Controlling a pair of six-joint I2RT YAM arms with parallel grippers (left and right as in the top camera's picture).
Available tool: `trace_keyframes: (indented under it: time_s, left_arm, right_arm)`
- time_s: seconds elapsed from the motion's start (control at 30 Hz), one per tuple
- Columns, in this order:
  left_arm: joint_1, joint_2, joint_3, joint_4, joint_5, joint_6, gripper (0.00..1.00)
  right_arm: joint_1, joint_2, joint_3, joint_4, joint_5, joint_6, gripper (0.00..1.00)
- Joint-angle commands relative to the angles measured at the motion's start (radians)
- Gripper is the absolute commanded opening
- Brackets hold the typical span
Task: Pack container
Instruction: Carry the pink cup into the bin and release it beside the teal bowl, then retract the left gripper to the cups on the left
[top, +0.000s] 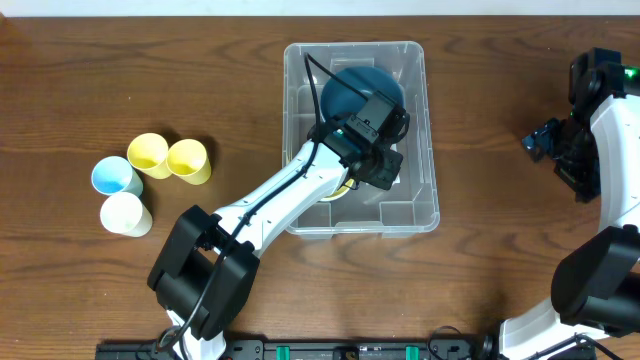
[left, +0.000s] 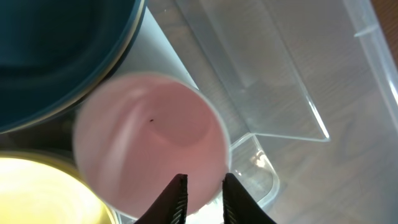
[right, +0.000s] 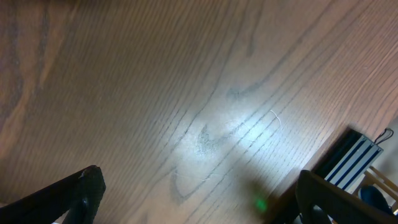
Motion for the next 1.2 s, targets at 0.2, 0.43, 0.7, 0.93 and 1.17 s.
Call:
trace_keyframes:
  time_s: [0.2,0.43,0.7,0.93,1.17]
  left_arm:
    - [0.002,0.011,0.013,0.028,-0.016,0.011,0.26]
    - [0.029,-0.033,0.084,0.02,-0.016,0.01,0.6]
    - [0.274,-0.24,0.113,-0.179,-0.154,-0.183,0.98]
    - [0.635,-0.327,0.112,-0.462,-0.221,-0.281,0.98]
    - [0.932,-0.326,0.06,-0.63,-0.221,-0.375,0.98]
  right_arm:
    - [-0.005,0.005,-0.001,0.0,0.011,0.013,0.99]
    - [-0.006,0.005,-0.001,0.0,0.011,0.013,0.99]
    - [-0.005,0.005,-0.001,0.0,0.011,0.013,0.99]
    - [-0.005,0.005,-0.001,0.0,0.011,0.013,0.99]
    - [-0.005,0.005,-0.001,0.0,0.011,0.013,0.99]
